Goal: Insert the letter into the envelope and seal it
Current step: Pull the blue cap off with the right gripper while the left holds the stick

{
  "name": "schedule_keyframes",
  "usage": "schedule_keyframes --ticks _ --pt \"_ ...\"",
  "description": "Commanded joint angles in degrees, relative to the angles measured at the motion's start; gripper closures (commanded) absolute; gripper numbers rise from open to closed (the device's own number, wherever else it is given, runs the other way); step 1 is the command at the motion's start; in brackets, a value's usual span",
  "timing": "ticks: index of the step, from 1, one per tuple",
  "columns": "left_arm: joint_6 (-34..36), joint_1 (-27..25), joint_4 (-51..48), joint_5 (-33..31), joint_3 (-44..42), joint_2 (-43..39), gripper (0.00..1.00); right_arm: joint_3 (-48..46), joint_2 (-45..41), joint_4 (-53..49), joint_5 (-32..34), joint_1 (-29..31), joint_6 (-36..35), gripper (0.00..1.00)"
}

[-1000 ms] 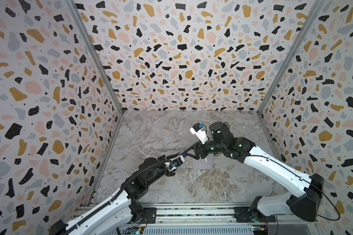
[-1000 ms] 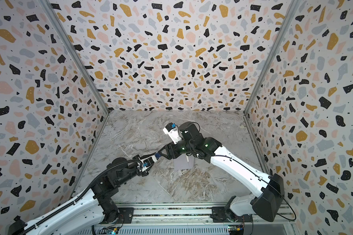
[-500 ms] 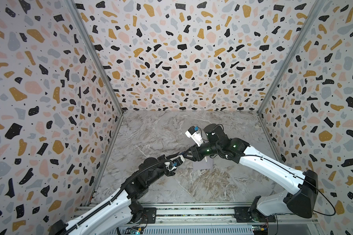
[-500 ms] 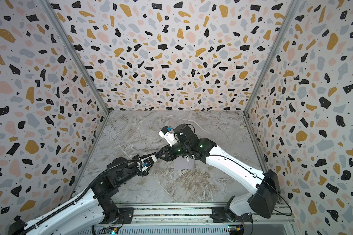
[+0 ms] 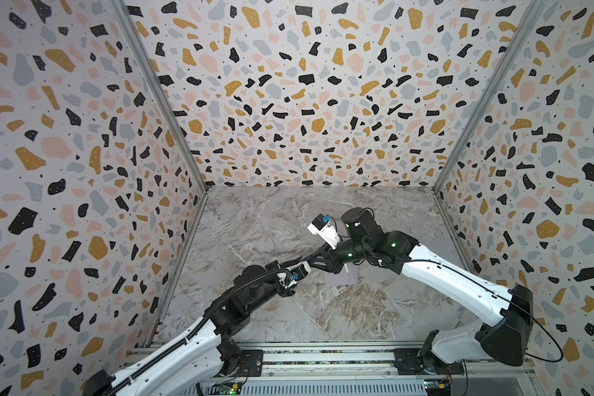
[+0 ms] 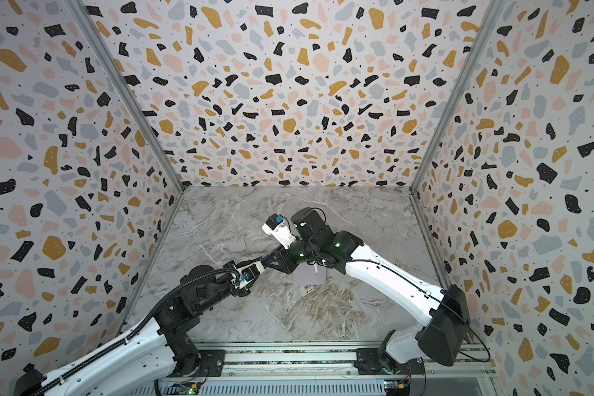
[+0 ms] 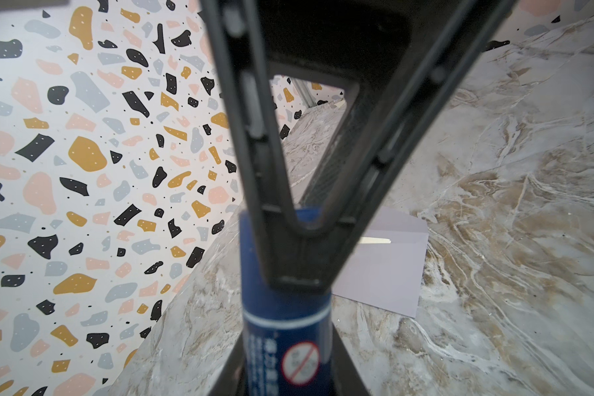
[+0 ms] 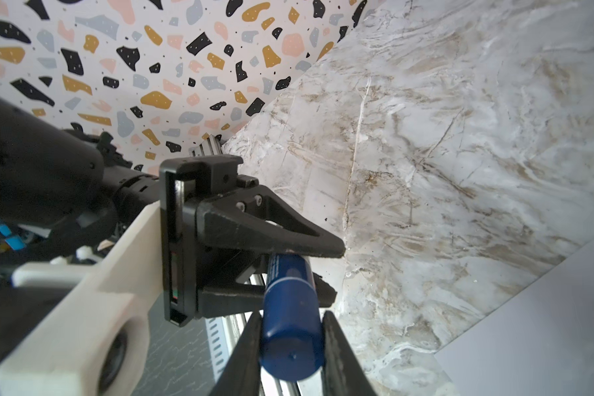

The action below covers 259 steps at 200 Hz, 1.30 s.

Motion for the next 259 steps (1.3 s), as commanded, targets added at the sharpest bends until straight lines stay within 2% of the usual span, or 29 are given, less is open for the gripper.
schedule_keyframes --ticks 1,16,30,53,85,136,171,222,259 --pt "-0.5 -0.1 1.2 4.8 0.2 0.2 1.00 3.3 -3.2 -3.5 -4.9 0.3 -24.7 1.00" --pt "-0.5 -0.1 1.2 7.1 0.3 0.3 1.00 2.8 -5.0 -4.9 -5.9 0.3 -36.1 1.00" --pt "-0.6 -0.1 0.8 8.2 0.4 0.4 1.00 1.8 -6.6 -4.5 -5.7 0.3 -42.1 1.00" --pt "-0.7 -0.1 0.5 8.7 0.5 0.6 1.00 1.6 -7.7 -4.6 -6.3 0.3 -46.0 1.00" --pt "-0.8 -0.1 0.4 9.1 0.6 1.0 1.00 1.6 -7.5 -4.8 -6.5 -0.2 -46.5 1.00" --pt "-0.5 -0.1 -0.1 5.6 0.8 1.4 1.00 1.5 -8.8 -3.2 -9.8 -2.4 -42.3 1.00" --pt "-0.3 -0.1 0.4 1.2 0.6 0.9 1.00 2.2 -9.1 -2.6 -11.9 -4.2 -36.3 1.00" --pt "-0.1 -0.1 2.3 -4.8 -0.2 -0.5 1.00 2.8 -7.9 -3.2 -10.8 -4.5 -25.3 0.99" --pt "-0.2 -0.1 2.9 -5.9 -0.5 -0.8 1.00 3.0 -6.9 -4.2 -10.6 -4.5 -21.5 0.99"
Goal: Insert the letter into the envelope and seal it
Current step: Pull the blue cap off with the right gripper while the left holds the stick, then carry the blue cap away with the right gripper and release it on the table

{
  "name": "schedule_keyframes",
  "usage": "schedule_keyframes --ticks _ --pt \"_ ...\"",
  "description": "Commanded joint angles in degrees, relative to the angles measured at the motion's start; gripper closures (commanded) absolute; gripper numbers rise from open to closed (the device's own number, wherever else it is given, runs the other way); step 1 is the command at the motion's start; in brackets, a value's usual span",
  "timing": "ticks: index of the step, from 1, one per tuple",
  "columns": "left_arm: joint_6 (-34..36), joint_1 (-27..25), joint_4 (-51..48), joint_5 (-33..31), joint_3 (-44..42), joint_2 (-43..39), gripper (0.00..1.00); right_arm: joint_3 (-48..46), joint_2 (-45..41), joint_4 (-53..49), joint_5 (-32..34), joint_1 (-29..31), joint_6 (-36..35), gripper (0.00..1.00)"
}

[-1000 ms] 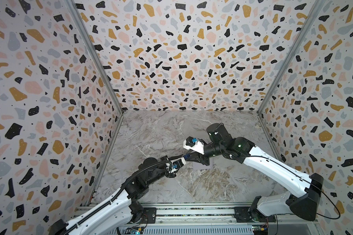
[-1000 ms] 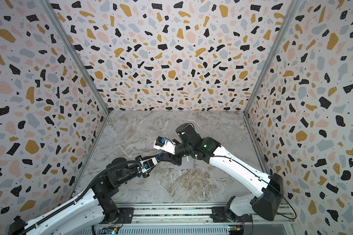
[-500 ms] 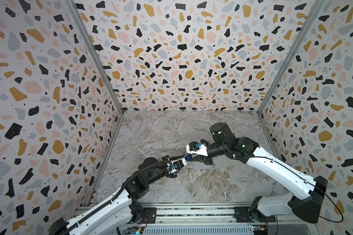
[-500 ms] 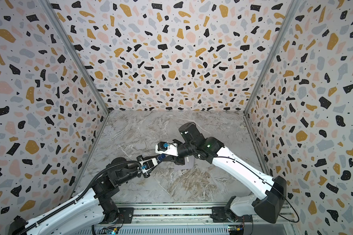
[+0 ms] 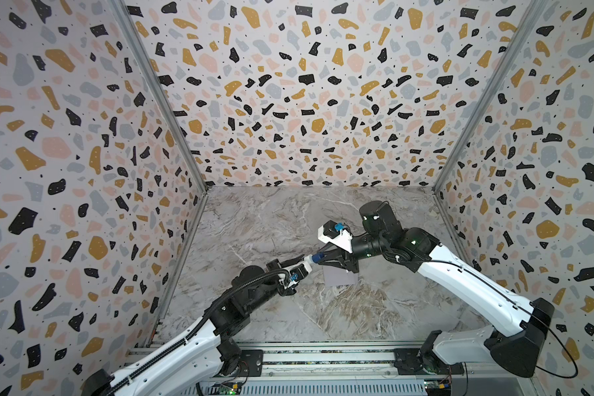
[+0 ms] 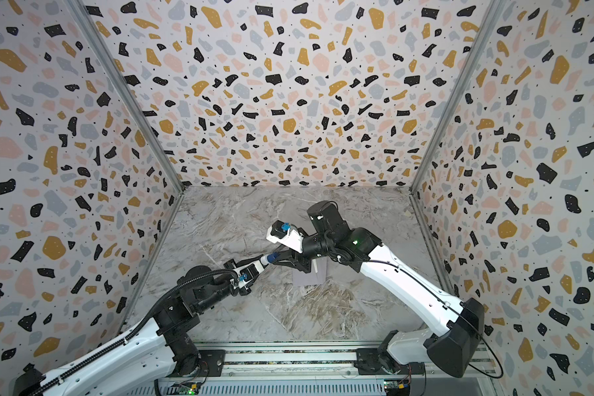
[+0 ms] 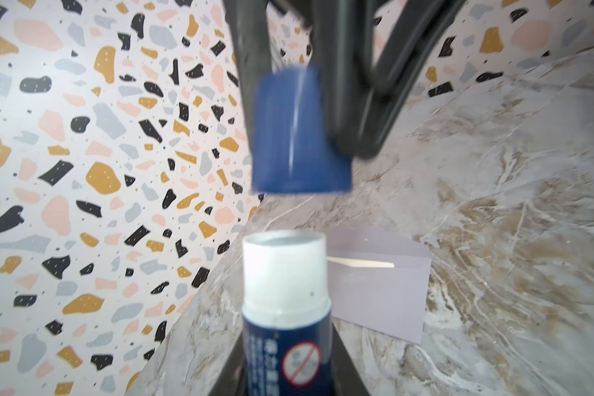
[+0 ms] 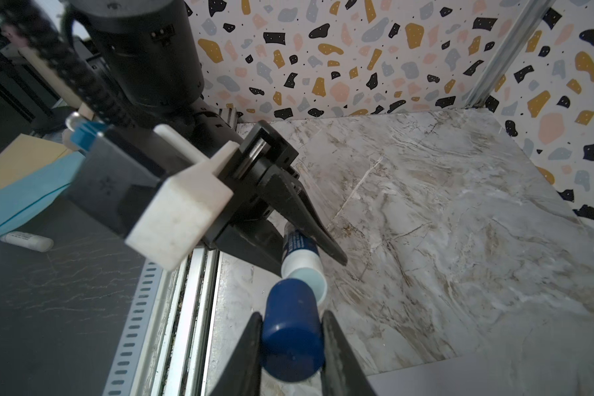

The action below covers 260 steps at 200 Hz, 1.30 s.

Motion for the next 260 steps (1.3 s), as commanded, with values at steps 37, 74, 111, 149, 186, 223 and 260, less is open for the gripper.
schedule_keyframes --ticks 37,74,111,149,186,223,260 --pt "-0.2 0.4 0.6 -3.8 -0.6 -0.8 1.00 3.0 -2.3 -1.6 4.9 -0.6 7.7 0.99" --pt "-0.4 0.4 1.0 -3.7 -0.8 -1.1 1.00 1.2 -2.4 -0.3 16.6 -7.5 15.1 0.97" --pt "-0.4 0.4 0.8 -3.7 -0.8 -1.3 1.00 -1.3 0.3 1.4 25.8 -18.4 20.7 0.96" --pt "-0.5 0.4 0.8 -3.5 -0.8 -1.4 1.00 -2.8 6.5 4.0 28.4 -27.5 24.0 0.92" --pt "-0.5 0.4 0.9 -3.5 -0.8 -1.5 1.00 -2.4 15.6 4.8 31.8 -32.2 24.5 0.92" --pt "-0.5 0.4 0.9 -3.5 -0.9 -1.6 1.00 -0.3 24.7 2.8 33.5 -34.7 24.6 0.92" --pt "-0.5 0.4 1.0 -3.3 -0.8 -1.3 1.00 -0.1 29.6 2.7 34.5 -35.7 24.5 0.91"
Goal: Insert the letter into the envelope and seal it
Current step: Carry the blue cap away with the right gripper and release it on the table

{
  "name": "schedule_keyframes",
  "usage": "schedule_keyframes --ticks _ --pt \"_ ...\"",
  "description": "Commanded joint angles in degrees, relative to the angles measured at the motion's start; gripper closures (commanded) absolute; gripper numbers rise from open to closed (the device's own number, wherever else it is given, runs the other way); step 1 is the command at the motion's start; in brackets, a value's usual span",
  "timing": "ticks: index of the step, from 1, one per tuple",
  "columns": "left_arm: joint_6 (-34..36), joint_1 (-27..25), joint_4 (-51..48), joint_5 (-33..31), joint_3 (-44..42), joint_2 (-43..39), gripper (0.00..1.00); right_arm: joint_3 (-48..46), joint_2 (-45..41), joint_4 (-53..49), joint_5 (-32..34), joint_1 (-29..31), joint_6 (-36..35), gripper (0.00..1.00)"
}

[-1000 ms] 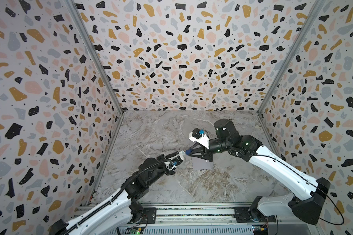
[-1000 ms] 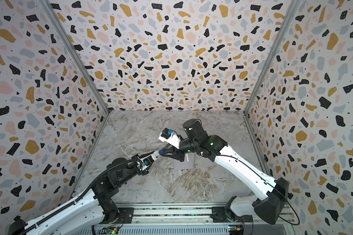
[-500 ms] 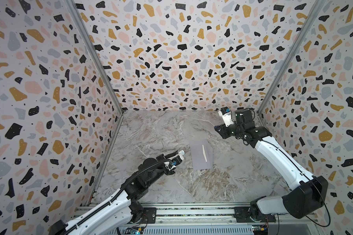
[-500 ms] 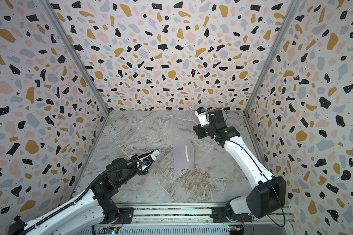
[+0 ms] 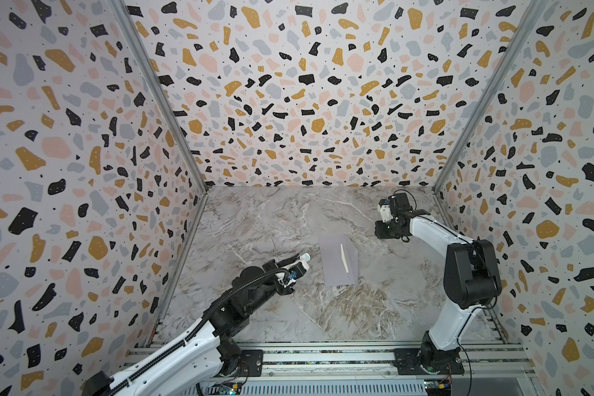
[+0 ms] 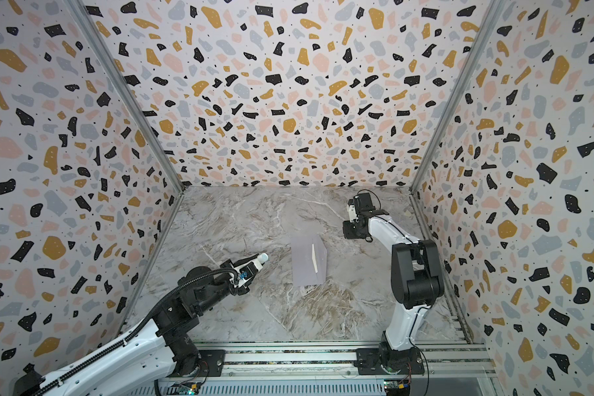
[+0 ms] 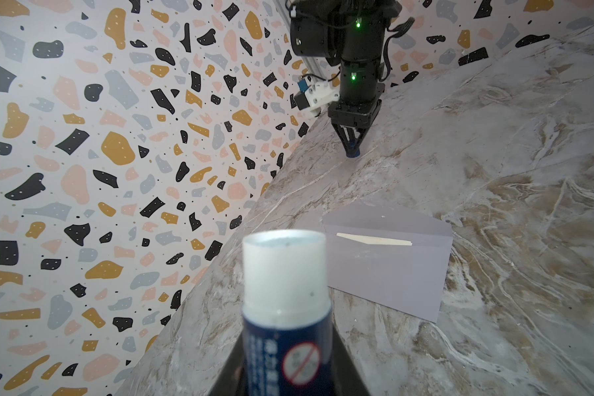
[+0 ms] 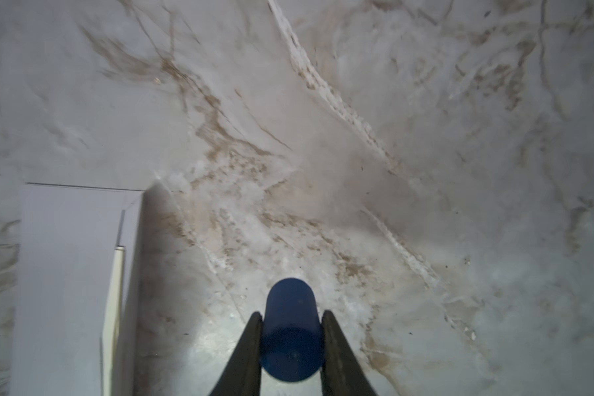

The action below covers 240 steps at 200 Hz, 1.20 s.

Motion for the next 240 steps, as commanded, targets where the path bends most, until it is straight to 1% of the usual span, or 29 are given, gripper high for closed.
schedule_keyframes --ticks 1,71,108,129,158,187,215,240 --pt "-0.4 0.2 2.4 0.0 -0.4 -0.5 1.00 2.3 0.6 -1.3 1.8 -0.6 0.4 0.92" --pt "-0.4 0.2 2.5 0.0 -0.4 -0.3 1.00 3.6 6.0 -2.8 2.4 -1.1 -0.8 0.87" --pt "-0.4 0.2 2.4 0.2 -0.4 -0.2 1.00 3.9 7.4 -3.6 2.4 -1.2 -0.8 0.81" --pt "-0.4 0.2 2.4 0.2 -0.4 -0.1 1.00 4.1 7.8 -3.9 2.4 -1.2 -0.8 0.73" --pt "-0.5 0.2 2.3 0.2 -0.4 -0.2 1.00 4.2 7.9 -4.4 1.9 -1.2 -0.8 0.57" --pt "-0.7 0.2 2.6 0.4 -0.3 -0.2 1.00 4.2 6.9 -5.1 1.2 -1.2 -0.8 0.43" --pt "-1.6 0.2 2.9 0.8 -0.3 0.0 1.00 3.7 3.4 -5.8 1.1 -1.2 -0.8 0.35" --pt "-3.1 0.2 3.8 0.9 -0.1 0.0 1.00 2.8 -1.5 -5.4 1.1 -1.2 -0.1 0.31"
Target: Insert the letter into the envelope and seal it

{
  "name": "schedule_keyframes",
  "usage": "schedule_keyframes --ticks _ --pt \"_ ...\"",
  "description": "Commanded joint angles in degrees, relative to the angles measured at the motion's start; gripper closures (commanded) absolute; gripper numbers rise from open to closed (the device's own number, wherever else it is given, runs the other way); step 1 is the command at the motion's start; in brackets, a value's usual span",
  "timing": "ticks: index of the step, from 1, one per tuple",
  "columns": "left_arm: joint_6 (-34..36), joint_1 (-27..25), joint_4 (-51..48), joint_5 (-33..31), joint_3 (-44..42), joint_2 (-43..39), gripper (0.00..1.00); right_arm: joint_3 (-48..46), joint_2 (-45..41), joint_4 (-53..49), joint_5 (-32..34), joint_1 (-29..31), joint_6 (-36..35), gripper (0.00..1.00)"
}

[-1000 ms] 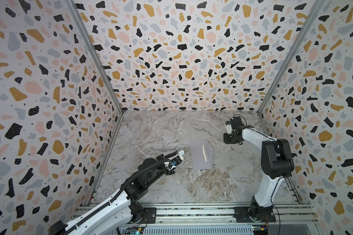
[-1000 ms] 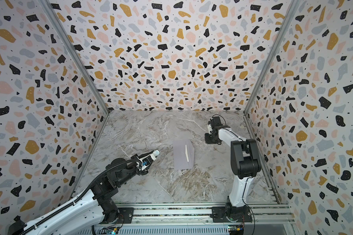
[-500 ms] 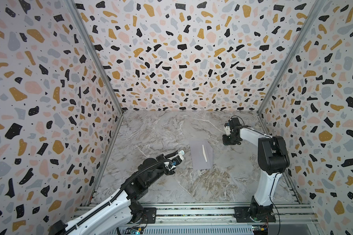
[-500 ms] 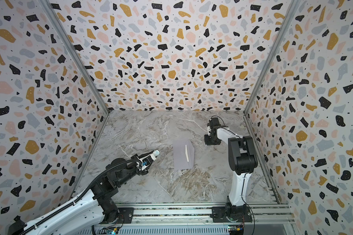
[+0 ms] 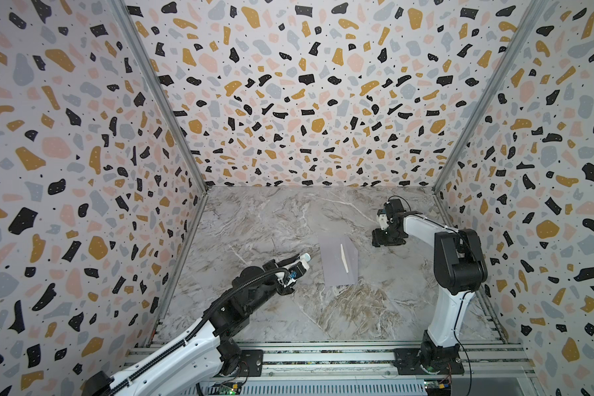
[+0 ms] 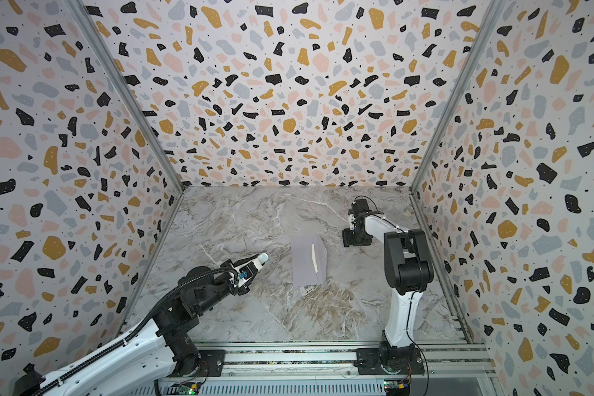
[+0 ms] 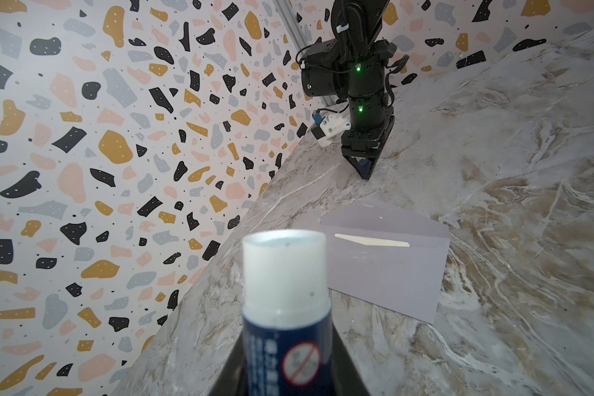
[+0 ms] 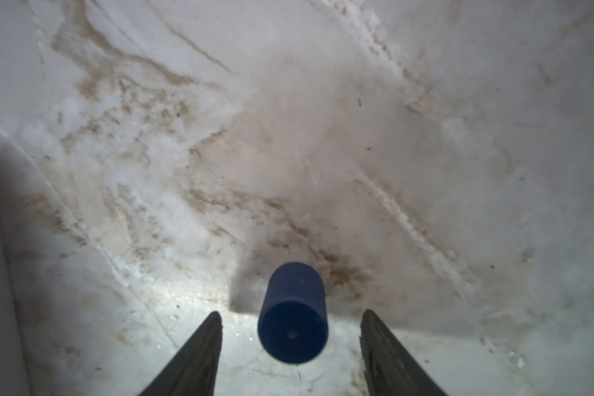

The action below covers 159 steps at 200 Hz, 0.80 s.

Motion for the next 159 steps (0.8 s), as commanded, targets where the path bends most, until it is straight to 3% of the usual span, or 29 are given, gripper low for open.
schedule_keyframes --ticks 1,45,77,113,144,159 --pt "-2.1 0.2 3.7 0.5 0.0 -0.1 1.00 0.4 -8.4 -1.5 -0.3 -0.2 0.7 0.31" --pt "-11.0 0.2 8.7 0.6 1.3 0.1 1.00 -2.1 -19.3 0.4 -2.6 -0.2 2.0 0.25" --pt "-23.0 0.2 13.9 0.3 2.4 1.0 1.00 -6.6 -28.4 4.9 -7.9 -0.1 2.9 0.23" --pt "-34.3 0.2 19.5 1.1 2.6 1.6 1.00 -13.9 -39.5 15.4 -21.3 -0.1 6.5 0.23" --pt "-39.1 0.2 22.7 3.4 2.6 2.2 1.00 -22.0 -48.3 32.0 -37.5 1.8 14.7 0.23" --pt "-40.3 0.2 23.9 4.7 2.7 2.4 1.00 -24.0 -50.9 38.1 -40.6 5.2 16.8 0.22"
